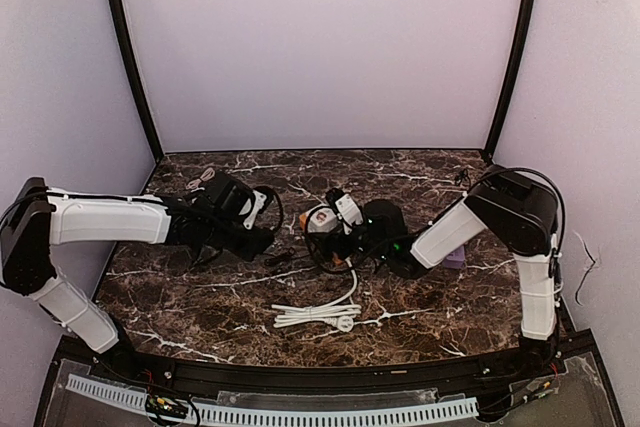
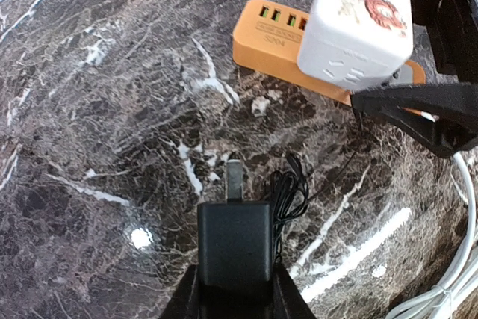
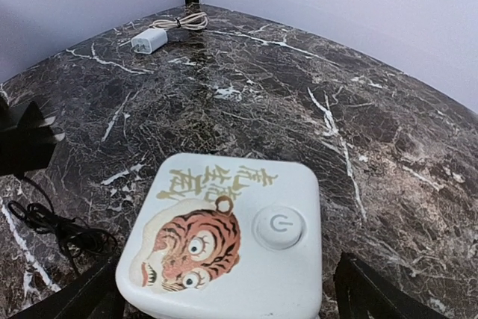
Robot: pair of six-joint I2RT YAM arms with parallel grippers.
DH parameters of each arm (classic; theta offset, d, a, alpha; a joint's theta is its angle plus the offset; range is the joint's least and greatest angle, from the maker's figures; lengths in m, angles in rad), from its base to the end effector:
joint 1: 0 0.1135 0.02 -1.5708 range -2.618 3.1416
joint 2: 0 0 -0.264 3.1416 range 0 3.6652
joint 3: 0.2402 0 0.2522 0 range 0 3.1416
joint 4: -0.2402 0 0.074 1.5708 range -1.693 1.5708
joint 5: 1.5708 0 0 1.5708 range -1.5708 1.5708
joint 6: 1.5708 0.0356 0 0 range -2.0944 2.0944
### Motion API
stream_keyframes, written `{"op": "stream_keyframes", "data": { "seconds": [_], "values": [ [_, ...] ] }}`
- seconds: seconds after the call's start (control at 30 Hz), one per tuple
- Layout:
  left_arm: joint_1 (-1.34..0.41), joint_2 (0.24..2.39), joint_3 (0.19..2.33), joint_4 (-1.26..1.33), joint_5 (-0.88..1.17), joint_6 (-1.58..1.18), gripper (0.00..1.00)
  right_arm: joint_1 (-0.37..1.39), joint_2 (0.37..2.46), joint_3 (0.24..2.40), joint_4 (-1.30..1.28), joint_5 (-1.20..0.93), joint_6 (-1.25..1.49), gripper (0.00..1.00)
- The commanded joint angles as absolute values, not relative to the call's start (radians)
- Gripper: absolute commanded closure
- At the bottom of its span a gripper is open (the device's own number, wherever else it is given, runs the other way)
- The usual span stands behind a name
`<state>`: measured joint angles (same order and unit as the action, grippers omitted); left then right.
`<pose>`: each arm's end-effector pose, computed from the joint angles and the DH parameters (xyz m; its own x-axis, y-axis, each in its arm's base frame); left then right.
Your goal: Pull the plug off the socket
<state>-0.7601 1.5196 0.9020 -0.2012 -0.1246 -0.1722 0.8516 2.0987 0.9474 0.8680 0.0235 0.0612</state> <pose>0.2318 -0.2143 0.2044 -0.6281 0.3625 -0.6885 0.5222 0.8524 -0.0276 0.2726 0.3100 0.1116 -0.2289 -0.1686 -0.9587 -0.7246 0.6872 0.0522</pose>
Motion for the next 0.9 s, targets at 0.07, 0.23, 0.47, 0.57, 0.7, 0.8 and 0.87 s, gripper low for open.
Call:
{"op": "stream_keyframes", "data": {
  "seconds": [0.07, 0.23, 0.47, 0.57, 0.7, 0.8, 0.87],
  "values": [
    [-0.686, 1.471, 0.976, -0.227, -0.151, -0.185, 0.99, 0.85, 2.009, 0.974, 0.832, 0.021, 0.061, 0.01],
    [-0.601, 1.497, 1.02, -0.199, -0.133, -0.21, 0.99, 0.851, 1.928, 0.992, 0.78, 0.005, 0.065, 0.01],
    [-0.509, 1.632, 1.167, -0.165, -0.105, -0.207, 0.98, 0.85, 1.811, 0.968, 0.725, 0.01, 0.06, 0.01],
    [-0.47, 1.698, 1.248, -0.151, -0.085, -0.214, 0.98, 0.851, 1.77, 0.953, 0.704, 0.009, 0.054, 0.01],
    [-0.411, 1.789, 1.322, -0.105, -0.015, -0.249, 0.98, 0.851, 1.725, 0.928, 0.682, 0.005, 0.049, 0.01],
    [-0.364, 1.859, 1.348, -0.068, 0.039, -0.277, 0.98, 0.852, 1.697, 0.901, 0.679, 0.004, 0.056, 0.01],
    [-0.331, 1.905, 1.365, -0.048, 0.078, -0.303, 0.98, 0.851, 1.679, 0.88, 0.678, 0.009, 0.064, 0.01]
  ]
}}
